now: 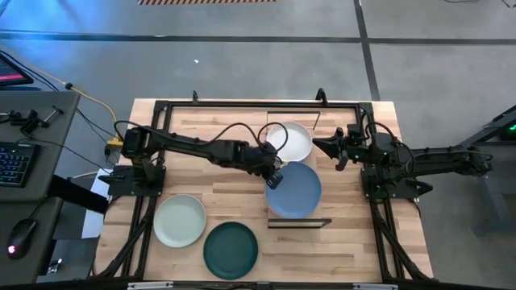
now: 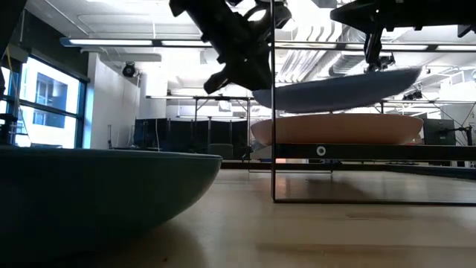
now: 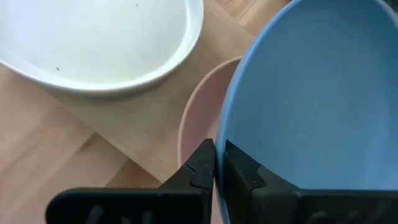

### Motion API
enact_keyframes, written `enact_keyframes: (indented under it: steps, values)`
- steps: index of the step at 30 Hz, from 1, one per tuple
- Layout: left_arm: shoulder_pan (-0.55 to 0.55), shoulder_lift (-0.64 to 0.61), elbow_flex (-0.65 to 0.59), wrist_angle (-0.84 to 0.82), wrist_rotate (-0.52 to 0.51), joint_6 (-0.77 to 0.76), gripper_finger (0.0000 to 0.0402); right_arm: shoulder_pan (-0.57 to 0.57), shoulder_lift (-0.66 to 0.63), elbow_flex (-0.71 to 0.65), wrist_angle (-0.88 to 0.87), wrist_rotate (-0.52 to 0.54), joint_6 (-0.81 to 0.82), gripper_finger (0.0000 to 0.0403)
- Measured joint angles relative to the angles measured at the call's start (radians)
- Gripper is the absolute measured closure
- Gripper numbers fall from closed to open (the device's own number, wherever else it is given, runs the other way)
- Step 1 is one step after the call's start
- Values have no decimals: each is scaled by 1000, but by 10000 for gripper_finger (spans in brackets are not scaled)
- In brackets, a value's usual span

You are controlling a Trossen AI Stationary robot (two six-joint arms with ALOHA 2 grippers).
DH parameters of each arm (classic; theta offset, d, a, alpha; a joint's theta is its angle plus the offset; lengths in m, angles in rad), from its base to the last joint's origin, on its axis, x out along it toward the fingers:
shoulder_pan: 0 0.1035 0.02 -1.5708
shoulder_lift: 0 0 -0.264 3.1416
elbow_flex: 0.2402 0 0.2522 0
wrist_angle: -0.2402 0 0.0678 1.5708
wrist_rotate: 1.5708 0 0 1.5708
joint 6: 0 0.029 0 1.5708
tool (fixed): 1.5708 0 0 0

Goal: Place and stack plates onto a shelf
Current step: Stack the blue plate on top of the pink plate on the shelf

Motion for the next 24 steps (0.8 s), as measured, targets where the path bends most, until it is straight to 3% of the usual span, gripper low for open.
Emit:
enact_keyframes:
  steps: [13,24]
  values:
    - [-23,0,-37,0,18,40,384,0,0,0,-1,0,0,403]
    - [-16,0,-37,100,47,63,364,0,0,0,-4,0,1,403]
